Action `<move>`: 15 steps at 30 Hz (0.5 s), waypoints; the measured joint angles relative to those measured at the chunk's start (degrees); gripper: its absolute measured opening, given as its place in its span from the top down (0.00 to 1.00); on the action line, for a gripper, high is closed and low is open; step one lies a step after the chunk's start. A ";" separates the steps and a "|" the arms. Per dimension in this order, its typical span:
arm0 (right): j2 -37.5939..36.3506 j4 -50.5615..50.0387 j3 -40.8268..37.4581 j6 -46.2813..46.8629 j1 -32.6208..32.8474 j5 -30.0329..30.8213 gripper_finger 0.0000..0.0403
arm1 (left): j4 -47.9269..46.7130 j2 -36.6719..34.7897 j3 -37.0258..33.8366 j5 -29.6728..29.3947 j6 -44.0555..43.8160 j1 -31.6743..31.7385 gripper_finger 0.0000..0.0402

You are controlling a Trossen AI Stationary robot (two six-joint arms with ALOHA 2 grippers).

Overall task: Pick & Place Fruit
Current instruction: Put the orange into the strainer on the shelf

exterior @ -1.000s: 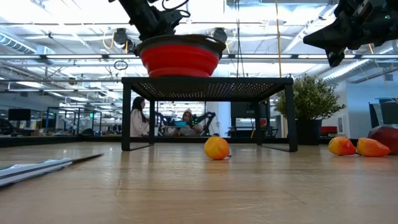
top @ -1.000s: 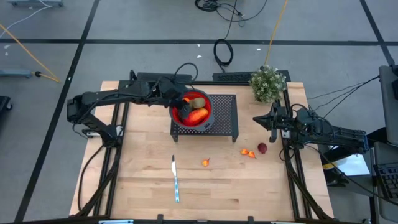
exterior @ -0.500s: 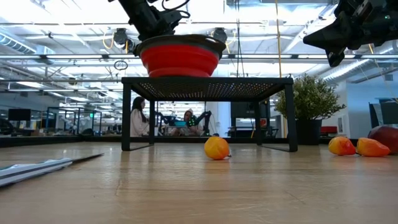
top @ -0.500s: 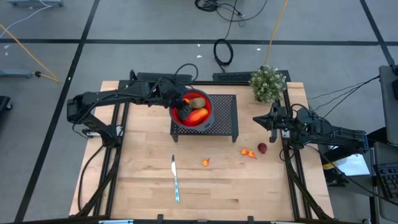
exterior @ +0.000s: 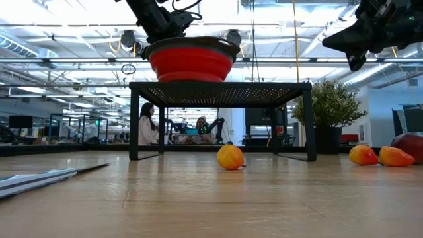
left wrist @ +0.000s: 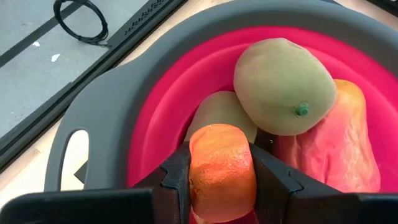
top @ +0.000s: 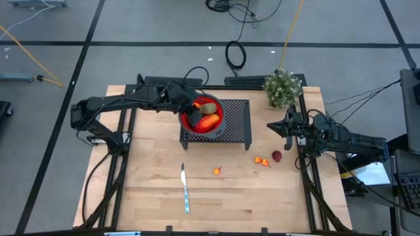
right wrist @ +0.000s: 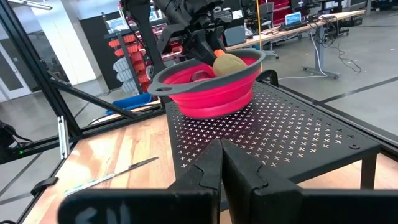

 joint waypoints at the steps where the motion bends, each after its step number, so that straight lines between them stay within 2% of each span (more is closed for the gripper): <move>1: 0.00 0.00 0.00 0.00 0.00 0.00 1.00 | 0.00 0.00 0.00 0.00 -0.22 0.00 0.71; 5: 0.00 0.01 0.00 -0.13 0.01 0.00 1.00 | 0.00 0.00 0.00 0.00 -0.84 0.00 0.67; 15: 0.00 0.00 0.00 -0.15 0.00 0.00 1.00 | 0.05 -0.56 0.00 0.00 -0.97 0.00 0.46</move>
